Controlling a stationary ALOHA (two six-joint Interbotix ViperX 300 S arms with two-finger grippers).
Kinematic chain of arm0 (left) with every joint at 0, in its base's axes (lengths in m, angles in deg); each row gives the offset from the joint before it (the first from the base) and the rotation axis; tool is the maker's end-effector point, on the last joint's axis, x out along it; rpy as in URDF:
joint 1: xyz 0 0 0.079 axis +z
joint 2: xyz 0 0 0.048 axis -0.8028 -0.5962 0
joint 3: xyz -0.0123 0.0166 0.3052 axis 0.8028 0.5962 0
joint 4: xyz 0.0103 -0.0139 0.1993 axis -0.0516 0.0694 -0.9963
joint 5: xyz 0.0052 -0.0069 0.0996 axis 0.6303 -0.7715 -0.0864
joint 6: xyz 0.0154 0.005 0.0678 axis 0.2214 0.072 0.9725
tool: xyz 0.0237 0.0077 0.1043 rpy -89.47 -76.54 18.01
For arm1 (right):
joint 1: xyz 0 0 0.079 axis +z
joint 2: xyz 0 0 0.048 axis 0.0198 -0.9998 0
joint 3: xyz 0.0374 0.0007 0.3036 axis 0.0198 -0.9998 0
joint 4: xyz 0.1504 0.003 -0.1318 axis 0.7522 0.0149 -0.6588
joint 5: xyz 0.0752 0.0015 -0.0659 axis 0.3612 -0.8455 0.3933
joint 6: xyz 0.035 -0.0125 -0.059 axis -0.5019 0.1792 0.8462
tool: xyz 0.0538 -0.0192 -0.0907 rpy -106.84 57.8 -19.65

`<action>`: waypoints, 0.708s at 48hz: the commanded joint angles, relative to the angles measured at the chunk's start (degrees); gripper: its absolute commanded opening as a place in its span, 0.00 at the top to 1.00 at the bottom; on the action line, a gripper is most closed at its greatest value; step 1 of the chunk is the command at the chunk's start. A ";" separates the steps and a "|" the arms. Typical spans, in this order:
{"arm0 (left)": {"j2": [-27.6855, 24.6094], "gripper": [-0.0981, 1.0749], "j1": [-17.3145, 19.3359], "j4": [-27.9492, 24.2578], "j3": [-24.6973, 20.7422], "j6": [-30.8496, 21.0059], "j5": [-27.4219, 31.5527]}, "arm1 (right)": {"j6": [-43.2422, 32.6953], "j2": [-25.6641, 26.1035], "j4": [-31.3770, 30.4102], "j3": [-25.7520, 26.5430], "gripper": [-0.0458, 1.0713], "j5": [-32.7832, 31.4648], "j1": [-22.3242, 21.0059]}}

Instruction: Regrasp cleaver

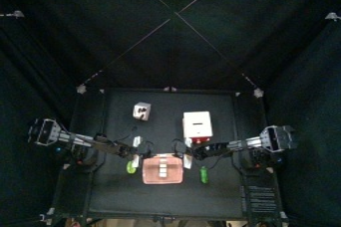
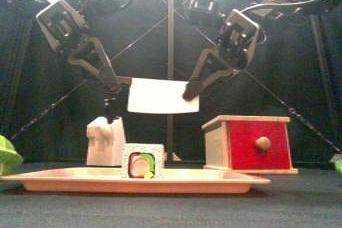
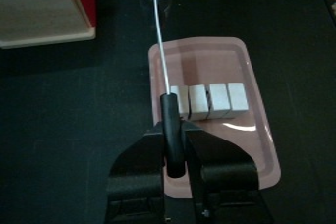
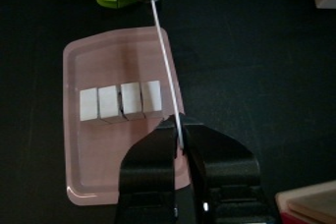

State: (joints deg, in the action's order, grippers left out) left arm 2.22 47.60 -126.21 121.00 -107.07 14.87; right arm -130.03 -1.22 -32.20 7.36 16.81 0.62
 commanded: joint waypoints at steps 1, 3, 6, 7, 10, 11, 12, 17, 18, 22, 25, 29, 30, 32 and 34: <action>0.00 0.82 -0.53 -0.09 -1.41 0.09 -2.64 | -0.09 -0.35 0.09 4.04 0.79 0.09 -0.26; 0.09 0.82 -0.70 -0.09 -1.32 0.09 -2.90 | -0.09 -0.79 0.09 4.22 0.79 0.00 -0.18; 0.09 0.82 -0.88 -0.09 -1.23 0.09 -3.16 | -0.09 -1.05 0.18 4.22 0.79 0.09 0.00; 0.09 0.82 -1.05 -0.09 -1.14 0.09 -3.25 | -0.09 -1.05 0.09 4.22 0.79 0.00 0.18; 0.09 0.82 -1.05 -0.09 -0.88 0.09 -3.34 | -0.09 -1.05 0.18 4.04 0.79 0.09 0.35; 0.09 0.82 -1.05 -0.09 -0.88 0.09 -3.25 | -0.09 -0.88 0.09 3.96 0.79 0.09 0.62; 0.09 0.82 -1.05 -0.09 -0.88 0.09 -3.25 | -0.09 -0.79 0.09 3.96 0.79 0.00 0.70; 0.18 0.82 -1.05 -0.09 -0.79 0.00 -3.34 | -0.09 -0.62 -0.09 4.04 0.79 0.09 1.23; 0.18 0.82 -1.05 -0.09 -0.79 0.00 -3.43 | -0.09 -0.53 -0.09 4.04 0.79 0.00 1.32; 0.09 0.82 -1.05 -0.09 -0.79 0.00 -4.04 | -0.09 -0.62 -0.09 4.22 0.79 0.09 1.41; 0.09 0.82 -1.05 0.00 -0.70 0.09 -4.66 | 0.00 -0.62 -0.09 4.22 0.79 0.09 1.41; 0.09 0.82 -1.05 0.00 -0.53 0.09 -5.54 | 0.00 -0.62 -0.09 4.31 0.79 0.09 1.49; 0.09 0.82 -1.05 0.00 -0.53 0.09 -5.71 | 0.00 -0.62 0.00 4.39 0.79 0.09 1.49; 0.18 0.82 -1.05 0.00 -0.35 0.09 -5.89 | -0.09 -0.62 0.09 4.48 0.79 0.09 1.49; 0.18 0.82 -1.14 0.00 -0.26 0.00 -6.06 | -0.09 -0.70 0.09 4.48 0.79 0.09 1.58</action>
State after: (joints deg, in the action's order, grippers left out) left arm 2.22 46.90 -126.21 121.80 -107.15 10.65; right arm -130.03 -3.51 -32.03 8.33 16.64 2.47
